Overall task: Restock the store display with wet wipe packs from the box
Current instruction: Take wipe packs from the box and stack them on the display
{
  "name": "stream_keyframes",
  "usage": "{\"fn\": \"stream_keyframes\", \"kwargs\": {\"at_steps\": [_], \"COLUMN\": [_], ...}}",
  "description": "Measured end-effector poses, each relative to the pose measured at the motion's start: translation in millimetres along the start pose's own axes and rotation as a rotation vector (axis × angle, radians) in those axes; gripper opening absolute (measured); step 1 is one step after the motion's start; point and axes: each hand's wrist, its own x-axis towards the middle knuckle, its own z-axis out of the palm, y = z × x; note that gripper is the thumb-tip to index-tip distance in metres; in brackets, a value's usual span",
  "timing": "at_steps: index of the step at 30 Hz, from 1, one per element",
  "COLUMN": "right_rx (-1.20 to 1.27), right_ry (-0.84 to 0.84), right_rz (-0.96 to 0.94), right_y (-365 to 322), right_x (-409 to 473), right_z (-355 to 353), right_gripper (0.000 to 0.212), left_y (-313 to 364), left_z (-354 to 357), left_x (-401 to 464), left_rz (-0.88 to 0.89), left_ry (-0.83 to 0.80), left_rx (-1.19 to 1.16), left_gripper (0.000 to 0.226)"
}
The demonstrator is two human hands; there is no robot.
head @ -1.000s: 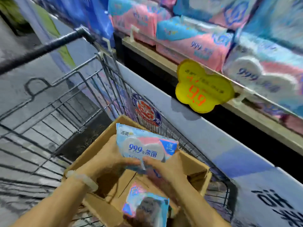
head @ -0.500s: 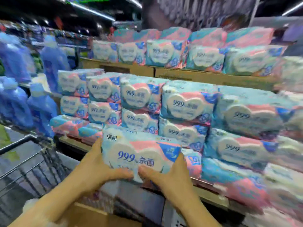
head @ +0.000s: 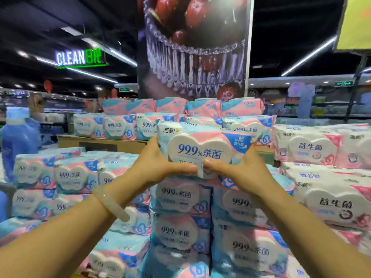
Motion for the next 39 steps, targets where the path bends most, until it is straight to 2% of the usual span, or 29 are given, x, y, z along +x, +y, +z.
{"fn": "stream_keyframes", "kwargs": {"at_steps": [4, 5, 8, 9, 10, 12, 13, 14, 16, 20, 23, 28, 32, 34, 36, 39], "right_rx": [-0.052, -0.067, -0.119, -0.147, -0.168, -0.257, -0.301, -0.326, -0.41, -0.488, -0.465, -0.465, -0.467, -0.478, -0.587, -0.84], "right_ry": [0.011, 0.021, 0.032, 0.036, 0.034, -0.013, -0.051, -0.075, -0.087, -0.109, -0.088, -0.012, 0.068, 0.081, 0.021, -0.027], "right_rz": [0.041, 0.064, 0.103, 0.117, 0.143, 0.252, 0.312, 0.33, 0.303, 0.254, 0.258, 0.239, 0.173, 0.161, 0.182, 0.18], "right_y": [9, 13, 21, 22, 24, 31, 33, 36, 40, 38, 40, 30, 20, 28, 42, 58], "right_x": [57, 69, 100, 107, 113, 122, 122, 123, 124, 124, 125, 142, 173, 185, 191, 203], "right_z": [0, 1, 8, 11, 14, 20, 23, 26, 28, 25, 25, 20, 13, 14, 20, 27], "right_gripper": [0.091, 0.086, 0.052, 0.056, 0.074, 0.121, 0.131, 0.134, 0.13, 0.112, 0.107, 0.126, 0.119, 0.111, 0.106, 0.098], "left_y": [-2, -6, -27, -35, -43, -58, -65, -70, -76, -77, -77, -62, -46, -48, -58, -62], "left_z": [4, 6, 9, 11, 13, 18, 20, 21, 20, 14, 15, 13, 12, 18, 30, 49], "left_x": [57, 71, 109, 119, 127, 136, 138, 140, 144, 149, 148, 157, 187, 202, 212, 224], "left_rz": [-0.011, -0.012, -0.009, -0.004, 0.005, -0.012, -0.022, -0.012, -0.007, 0.009, 0.0, 0.067, 0.159, 0.18, 0.154, 0.17], "left_ry": [0.058, 0.07, 0.06, 0.053, 0.042, -0.043, -0.093, -0.135, -0.176, -0.205, -0.201, -0.093, -0.016, -0.002, -0.011, 0.081], "left_rx": [-0.033, -0.037, -0.042, -0.024, 0.004, 0.106, 0.18, 0.256, 0.349, 0.352, 0.293, 0.224, 0.205, 0.325, 0.612, 1.042], "left_gripper": [0.079, 0.083, 0.086, 0.086, 0.091, 0.122, 0.133, 0.135, 0.127, 0.106, 0.106, 0.101, 0.091, 0.09, 0.094, 0.081]}}
